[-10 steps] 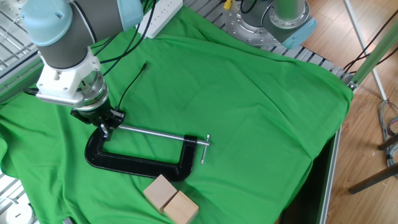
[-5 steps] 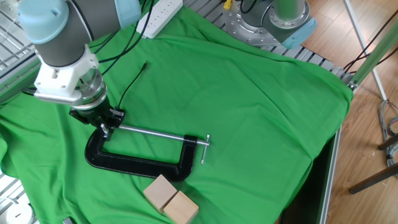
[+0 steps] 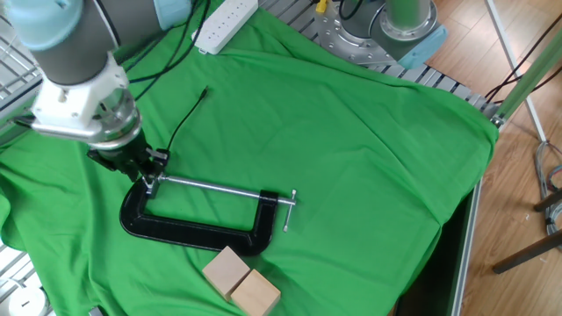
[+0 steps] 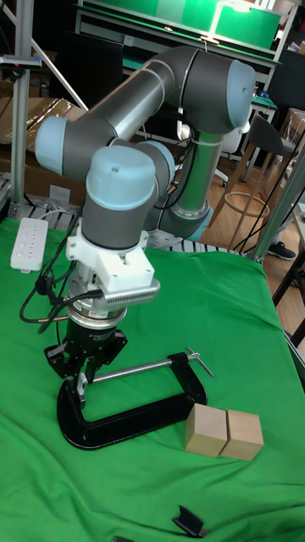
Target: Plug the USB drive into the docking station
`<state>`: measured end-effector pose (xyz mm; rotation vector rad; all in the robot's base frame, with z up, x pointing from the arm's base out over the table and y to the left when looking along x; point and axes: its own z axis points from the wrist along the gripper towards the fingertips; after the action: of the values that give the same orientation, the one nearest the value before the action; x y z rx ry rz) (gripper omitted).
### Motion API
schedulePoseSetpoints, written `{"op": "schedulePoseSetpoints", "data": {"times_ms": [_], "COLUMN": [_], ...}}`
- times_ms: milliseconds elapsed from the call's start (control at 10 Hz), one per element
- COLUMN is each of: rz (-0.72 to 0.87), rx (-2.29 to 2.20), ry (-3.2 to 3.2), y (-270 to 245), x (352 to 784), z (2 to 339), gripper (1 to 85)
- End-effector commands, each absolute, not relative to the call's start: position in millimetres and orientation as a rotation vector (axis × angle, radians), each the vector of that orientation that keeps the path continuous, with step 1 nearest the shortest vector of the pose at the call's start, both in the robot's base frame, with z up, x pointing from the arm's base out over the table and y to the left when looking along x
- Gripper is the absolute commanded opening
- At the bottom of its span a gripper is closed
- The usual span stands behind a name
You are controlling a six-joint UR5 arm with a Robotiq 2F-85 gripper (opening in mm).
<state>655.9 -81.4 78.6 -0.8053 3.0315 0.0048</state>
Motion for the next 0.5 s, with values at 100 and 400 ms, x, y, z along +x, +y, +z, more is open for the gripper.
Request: {"op": "schedulePoseSetpoints", "data": {"times_ms": [100, 400], "rz": [0.043, 0.013], "rx": [-0.748, -0.669], "ry": [3.042, 3.072], "y": [-73.6, -80.9], "x": [655.7, 657.2], "z": [117.7, 140.9], "gripper": [30.3, 17.3]}}
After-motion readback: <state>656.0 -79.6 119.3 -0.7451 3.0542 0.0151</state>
